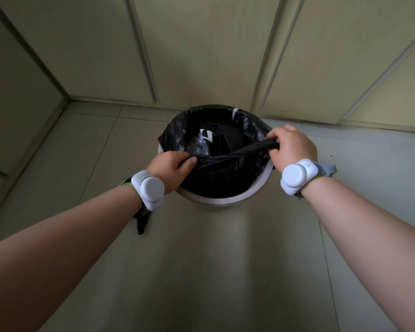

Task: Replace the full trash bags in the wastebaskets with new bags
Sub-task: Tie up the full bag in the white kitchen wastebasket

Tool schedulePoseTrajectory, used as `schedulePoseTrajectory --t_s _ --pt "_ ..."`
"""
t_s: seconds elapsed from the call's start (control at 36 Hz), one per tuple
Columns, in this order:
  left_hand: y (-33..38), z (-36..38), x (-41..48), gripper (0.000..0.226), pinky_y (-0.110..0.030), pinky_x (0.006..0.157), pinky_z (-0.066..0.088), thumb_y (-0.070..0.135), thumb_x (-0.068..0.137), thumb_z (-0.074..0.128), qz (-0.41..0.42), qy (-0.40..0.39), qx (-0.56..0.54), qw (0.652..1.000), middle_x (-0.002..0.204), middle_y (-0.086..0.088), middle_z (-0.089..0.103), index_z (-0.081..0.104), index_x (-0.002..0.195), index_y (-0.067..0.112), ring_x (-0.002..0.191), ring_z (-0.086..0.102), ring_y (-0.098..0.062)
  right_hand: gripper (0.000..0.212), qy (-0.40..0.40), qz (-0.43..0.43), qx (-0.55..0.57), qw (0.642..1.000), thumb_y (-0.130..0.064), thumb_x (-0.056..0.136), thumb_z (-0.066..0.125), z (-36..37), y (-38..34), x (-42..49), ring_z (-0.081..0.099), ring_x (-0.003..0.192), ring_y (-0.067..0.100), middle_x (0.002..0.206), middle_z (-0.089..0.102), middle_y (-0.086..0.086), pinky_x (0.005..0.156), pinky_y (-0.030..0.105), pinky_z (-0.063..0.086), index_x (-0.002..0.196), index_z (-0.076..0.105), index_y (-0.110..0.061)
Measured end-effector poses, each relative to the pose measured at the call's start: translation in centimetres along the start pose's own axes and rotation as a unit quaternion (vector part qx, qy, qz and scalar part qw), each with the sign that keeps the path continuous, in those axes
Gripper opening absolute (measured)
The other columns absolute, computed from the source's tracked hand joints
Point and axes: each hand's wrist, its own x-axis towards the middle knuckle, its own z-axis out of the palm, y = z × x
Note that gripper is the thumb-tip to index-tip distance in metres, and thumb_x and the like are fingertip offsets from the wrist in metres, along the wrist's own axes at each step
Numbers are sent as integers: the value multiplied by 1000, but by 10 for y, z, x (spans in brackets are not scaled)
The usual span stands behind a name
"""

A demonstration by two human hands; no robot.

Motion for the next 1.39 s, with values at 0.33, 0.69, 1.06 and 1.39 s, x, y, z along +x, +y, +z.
schedulePoseTrajectory --t_s 0.33,0.69,1.06,1.39 --pt "38 -14 20 31 -28 55 36 33 92 48 29 96 -31 994 54 4 49 57 68 15 54 45 -12 28 -51 -110 222 967 1 74 58 -24 -14 9 63 80 16 84 71 -3 75 31 50 88 72 -19" --pt "87 18 37 62 -37 91 45 67 77 46 87 35 56 994 111 -1 62 55 121 24 104 56 -22 50 -60 187 268 943 -52 93 41 -36 16 30 57 92 29 95 62 10 81 34 41 96 61 -7" --pt "94 37 20 17 -25 62 32 29 91 53 99 -100 24 990 64 7 48 48 76 23 69 47 -18 10 -61 220 372 900 -17 84 68 -3 15 34 52 66 17 68 57 -1 62 23 41 77 61 -17" --pt "77 10 66 45 -23 98 34 16 87 57 50 77 -44 995 125 -10 51 47 130 13 117 48 -24 31 -134 60 596 790 13 81 57 -19 -17 29 54 65 9 72 61 0 69 21 45 80 64 -18"
